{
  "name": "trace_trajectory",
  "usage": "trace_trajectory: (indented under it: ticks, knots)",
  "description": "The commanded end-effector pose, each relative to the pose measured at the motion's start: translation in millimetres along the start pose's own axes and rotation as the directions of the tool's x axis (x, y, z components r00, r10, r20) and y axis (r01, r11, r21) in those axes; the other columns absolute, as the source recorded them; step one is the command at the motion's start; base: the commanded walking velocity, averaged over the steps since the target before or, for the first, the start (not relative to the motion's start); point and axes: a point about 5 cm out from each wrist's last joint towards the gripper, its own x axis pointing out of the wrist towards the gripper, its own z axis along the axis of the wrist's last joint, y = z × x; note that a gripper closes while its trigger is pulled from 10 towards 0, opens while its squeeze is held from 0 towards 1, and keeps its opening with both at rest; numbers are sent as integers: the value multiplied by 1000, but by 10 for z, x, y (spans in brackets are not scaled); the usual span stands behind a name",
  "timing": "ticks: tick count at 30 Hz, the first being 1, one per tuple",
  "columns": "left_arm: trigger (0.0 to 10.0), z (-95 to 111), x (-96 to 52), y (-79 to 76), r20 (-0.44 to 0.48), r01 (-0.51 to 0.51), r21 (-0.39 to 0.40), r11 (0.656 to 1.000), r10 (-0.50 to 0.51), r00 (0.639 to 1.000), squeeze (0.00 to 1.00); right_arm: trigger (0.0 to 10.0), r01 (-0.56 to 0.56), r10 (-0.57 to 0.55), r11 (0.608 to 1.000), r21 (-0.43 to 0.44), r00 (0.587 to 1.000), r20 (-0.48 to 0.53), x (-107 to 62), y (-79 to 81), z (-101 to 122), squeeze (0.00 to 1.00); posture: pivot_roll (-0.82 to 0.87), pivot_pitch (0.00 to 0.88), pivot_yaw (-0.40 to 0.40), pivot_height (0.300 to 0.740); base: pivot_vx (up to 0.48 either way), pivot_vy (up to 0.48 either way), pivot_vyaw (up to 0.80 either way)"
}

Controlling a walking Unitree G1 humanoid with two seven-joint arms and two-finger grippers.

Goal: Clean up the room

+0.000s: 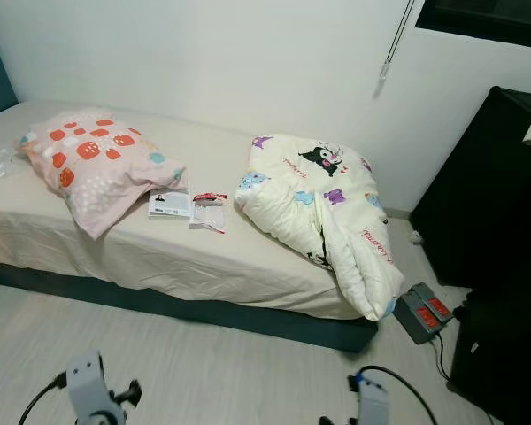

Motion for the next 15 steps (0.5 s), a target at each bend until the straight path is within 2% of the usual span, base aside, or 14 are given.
trace_trajectory:
  ticks: [1, 4, 15]
  knots:
    - [10000, -91, -18, -28, -29, 2, 6, 1000, -2, 1000, 0, 10000, 14, -14, 1000, -9, 1000, -15, -12, -48, -23, 0, 28, 3, -80, 740, 0, 0, 0]
    - [10000, -99, -19, -31, -34, 6, 16, 1000, -5, 999, 0, 10000, 17, -17, 1000, -9, 1000, -14, -13, -51, -22, 0, 26, 3, -80, 740, 0, 0, 0]
    - [10000, -145, -29, -57, -45, 13, 37, 999, -11, 999, 0, 10000, 24, -24, 1000, -19, 1000, -12, -20, -81, -19, 0, 20, 7, -79, 740, 313, 0, 0]
